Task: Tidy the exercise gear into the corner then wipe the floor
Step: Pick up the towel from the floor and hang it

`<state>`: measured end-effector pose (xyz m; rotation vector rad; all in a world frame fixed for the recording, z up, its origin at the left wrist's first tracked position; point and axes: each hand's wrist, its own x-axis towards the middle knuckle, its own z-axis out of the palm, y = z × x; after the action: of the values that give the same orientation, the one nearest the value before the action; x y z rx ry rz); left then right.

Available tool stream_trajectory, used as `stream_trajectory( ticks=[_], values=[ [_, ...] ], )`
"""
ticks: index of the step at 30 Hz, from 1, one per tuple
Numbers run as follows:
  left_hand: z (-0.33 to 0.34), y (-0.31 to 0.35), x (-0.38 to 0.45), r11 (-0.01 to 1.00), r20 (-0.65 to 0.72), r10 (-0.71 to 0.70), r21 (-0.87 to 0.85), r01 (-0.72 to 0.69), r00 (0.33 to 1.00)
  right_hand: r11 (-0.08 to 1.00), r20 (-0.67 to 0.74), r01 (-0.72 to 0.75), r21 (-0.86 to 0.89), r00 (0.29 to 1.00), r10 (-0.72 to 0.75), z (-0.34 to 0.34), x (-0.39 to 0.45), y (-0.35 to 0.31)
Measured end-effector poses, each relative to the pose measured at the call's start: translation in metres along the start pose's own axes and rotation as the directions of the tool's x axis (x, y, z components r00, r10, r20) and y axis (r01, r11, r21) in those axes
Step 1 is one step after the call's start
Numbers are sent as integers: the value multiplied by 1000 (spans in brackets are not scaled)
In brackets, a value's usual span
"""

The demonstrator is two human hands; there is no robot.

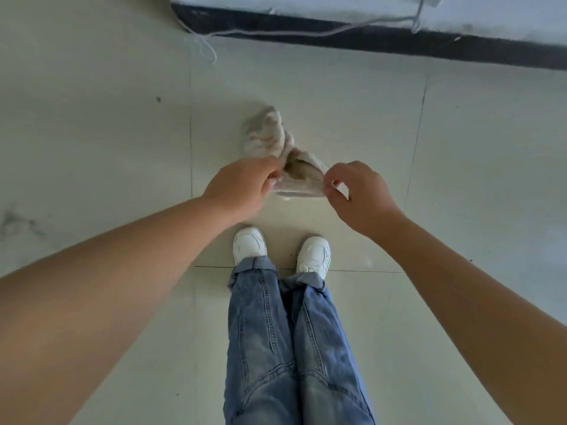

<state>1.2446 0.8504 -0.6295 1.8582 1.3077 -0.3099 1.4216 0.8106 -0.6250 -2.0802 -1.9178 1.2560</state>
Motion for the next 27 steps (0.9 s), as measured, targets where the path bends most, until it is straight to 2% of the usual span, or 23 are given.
stream_trajectory(
  ticks=[5,10,13,17,22,27],
  values=[
    [-89,52,-46,997,-64,-50,-59,46,997,995,19,3,98,1000,-5,-76,-32,-59],
    [-156,119,-90,998,-95,14,-67,-20,995,996,-11,-25,83,1000,26,-156,-79,-96],
    [-181,160,-116,997,29,81,-6,-81,996,982,-92,-51,183,993,69,-197,-122,-106],
    [-212,220,-143,974,178,198,79,-215,964,947,-209,-93,307,964,162,-244,-183,-117],
    [-257,320,-169,891,178,385,184,-415,905,921,-377,-97,377,892,249,-310,-259,-119],
    [-259,448,-207,775,205,557,218,-593,805,906,-584,-118,407,729,357,-378,-368,-97]
  ],
)
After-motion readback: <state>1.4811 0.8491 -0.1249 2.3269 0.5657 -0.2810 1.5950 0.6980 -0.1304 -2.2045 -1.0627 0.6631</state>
